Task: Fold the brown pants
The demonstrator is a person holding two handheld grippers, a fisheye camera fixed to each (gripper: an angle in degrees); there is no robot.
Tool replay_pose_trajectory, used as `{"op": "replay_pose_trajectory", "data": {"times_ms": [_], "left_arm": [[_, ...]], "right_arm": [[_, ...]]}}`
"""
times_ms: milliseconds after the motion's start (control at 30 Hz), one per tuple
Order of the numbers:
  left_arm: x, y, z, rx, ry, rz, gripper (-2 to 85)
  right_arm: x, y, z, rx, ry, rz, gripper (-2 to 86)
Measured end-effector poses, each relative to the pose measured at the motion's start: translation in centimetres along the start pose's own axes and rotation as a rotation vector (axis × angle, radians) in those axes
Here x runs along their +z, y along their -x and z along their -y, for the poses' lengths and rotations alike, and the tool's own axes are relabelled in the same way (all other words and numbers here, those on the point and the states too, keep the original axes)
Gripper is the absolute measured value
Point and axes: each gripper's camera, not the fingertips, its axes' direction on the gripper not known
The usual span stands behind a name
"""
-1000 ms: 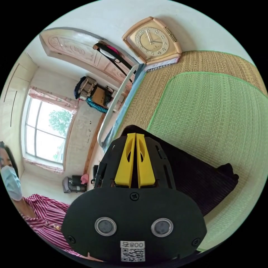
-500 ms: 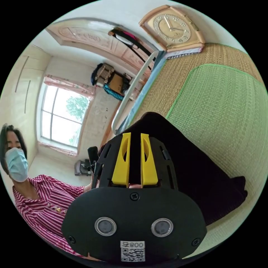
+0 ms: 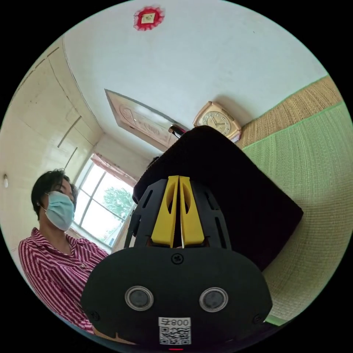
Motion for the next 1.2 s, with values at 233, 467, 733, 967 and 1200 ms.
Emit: {"op": "replay_pose_trajectory", "data": {"times_ms": [233, 467, 733, 967, 1200], "left_arm": [[-13.1, 7.8, -5.6, -0.396, -0.273, 0.428, 7.1], [-12.7, 7.2, -3.9, -0.265, -0.184, 0.371, 7.0], [-14.6, 7.7, -5.9, -0.277, -0.179, 0.373, 7.0], [-16.2, 8.1, -7.8, -0.336, -0.203, 0.47, 6.7], [-15.8, 2.8, -4.9, -0.055, -0.193, 0.615, 1.3]], "right_arm": [[21.6, -4.5, -2.2, 0.069, 0.49, -0.09, -0.1], [27.4, -2.8, -2.9, 0.072, 0.541, -0.038, 0.0], [32.0, 0.4, -3.1, 0.004, 0.597, -0.057, 0.0], [37.1, 1.5, -5.8, -0.026, 0.709, -0.147, 0.0], [38.6, 2.6, -6.5, -0.028, 0.71, -0.175, 0.0]]}}
